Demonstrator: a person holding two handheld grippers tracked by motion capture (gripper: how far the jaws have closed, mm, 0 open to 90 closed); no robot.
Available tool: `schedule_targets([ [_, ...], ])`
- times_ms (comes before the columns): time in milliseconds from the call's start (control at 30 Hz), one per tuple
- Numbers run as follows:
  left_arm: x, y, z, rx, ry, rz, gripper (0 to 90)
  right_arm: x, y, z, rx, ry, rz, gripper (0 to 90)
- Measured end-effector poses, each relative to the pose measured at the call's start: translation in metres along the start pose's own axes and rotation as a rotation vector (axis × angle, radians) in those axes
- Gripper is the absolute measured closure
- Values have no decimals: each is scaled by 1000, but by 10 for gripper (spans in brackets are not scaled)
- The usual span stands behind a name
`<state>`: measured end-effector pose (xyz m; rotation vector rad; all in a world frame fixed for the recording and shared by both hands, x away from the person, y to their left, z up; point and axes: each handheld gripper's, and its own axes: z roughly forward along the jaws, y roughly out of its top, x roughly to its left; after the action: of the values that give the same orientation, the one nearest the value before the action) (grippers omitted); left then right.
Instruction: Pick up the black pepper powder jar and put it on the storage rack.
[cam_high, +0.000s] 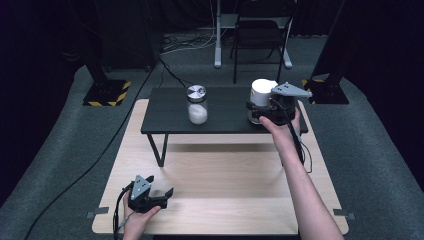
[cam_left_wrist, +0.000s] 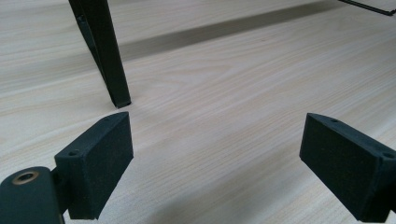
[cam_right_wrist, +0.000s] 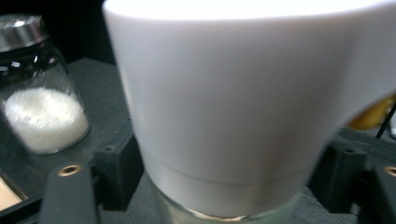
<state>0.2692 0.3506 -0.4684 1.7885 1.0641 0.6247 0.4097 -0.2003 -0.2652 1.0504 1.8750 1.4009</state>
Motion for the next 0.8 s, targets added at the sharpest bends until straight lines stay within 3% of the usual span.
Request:
schedule_targets([
  [100, 0, 0, 0, 0, 0, -1, 94, 1, -3, -5, -4, -5, -23, 141],
  [400, 0, 0, 0, 0, 3, -2, 94, -13, -22, -33, -60, 41, -19, 70],
  [800, -1, 0, 0, 0, 4, -2, 94, -15, -71, -70, -116, 111, -55, 55],
])
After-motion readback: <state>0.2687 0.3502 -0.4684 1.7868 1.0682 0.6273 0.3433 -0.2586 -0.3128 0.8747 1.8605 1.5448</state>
